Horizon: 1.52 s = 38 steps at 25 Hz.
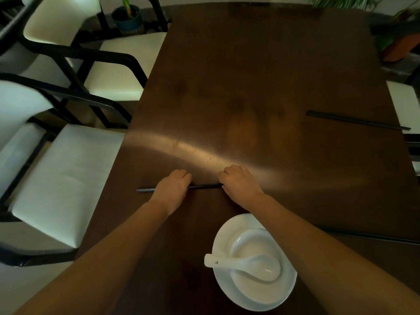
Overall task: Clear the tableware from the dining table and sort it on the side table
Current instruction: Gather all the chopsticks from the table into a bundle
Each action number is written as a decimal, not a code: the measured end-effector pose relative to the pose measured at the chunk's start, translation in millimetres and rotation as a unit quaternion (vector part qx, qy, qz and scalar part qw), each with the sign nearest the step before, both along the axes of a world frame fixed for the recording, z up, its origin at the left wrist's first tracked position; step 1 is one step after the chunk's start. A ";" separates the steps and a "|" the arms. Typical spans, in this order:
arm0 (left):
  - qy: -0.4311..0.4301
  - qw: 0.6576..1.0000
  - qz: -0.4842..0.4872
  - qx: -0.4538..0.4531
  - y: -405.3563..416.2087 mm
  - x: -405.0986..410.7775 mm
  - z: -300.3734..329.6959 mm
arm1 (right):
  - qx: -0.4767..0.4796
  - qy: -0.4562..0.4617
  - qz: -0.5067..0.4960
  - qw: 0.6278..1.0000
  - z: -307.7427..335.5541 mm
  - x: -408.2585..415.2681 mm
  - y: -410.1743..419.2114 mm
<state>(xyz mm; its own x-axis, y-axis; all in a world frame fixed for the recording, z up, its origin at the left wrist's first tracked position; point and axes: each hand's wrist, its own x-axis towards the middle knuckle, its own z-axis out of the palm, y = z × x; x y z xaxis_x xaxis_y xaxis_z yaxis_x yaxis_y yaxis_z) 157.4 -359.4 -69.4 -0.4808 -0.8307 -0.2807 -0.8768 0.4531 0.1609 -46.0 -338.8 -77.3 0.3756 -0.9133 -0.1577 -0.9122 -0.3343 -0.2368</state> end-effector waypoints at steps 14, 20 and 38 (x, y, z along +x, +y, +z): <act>0.121 0.991 0.024 0.056 -2.9 -100.3 70.8 | -0.082 -0.120 -0.227 0.963 59.9 -143.4 35.7; 0.549 0.747 0.298 0.226 25.8 -164.4 112.9 | 0.113 0.053 -0.193 0.973 38.3 -241.8 174.4; 0.501 0.573 0.424 0.491 78.6 -223.6 85.2 | -0.063 0.024 -0.175 0.982 62.5 -266.7 185.3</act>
<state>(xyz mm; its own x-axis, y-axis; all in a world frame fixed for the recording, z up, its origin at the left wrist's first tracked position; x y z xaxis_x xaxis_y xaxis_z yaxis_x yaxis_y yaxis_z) -66.2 -280.9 15.8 -0.3500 -0.5637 -0.7482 0.0408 -0.8071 0.5890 -312.7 -153.5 -14.7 0.0305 -0.9986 -0.0441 -0.9856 -0.0227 -0.1673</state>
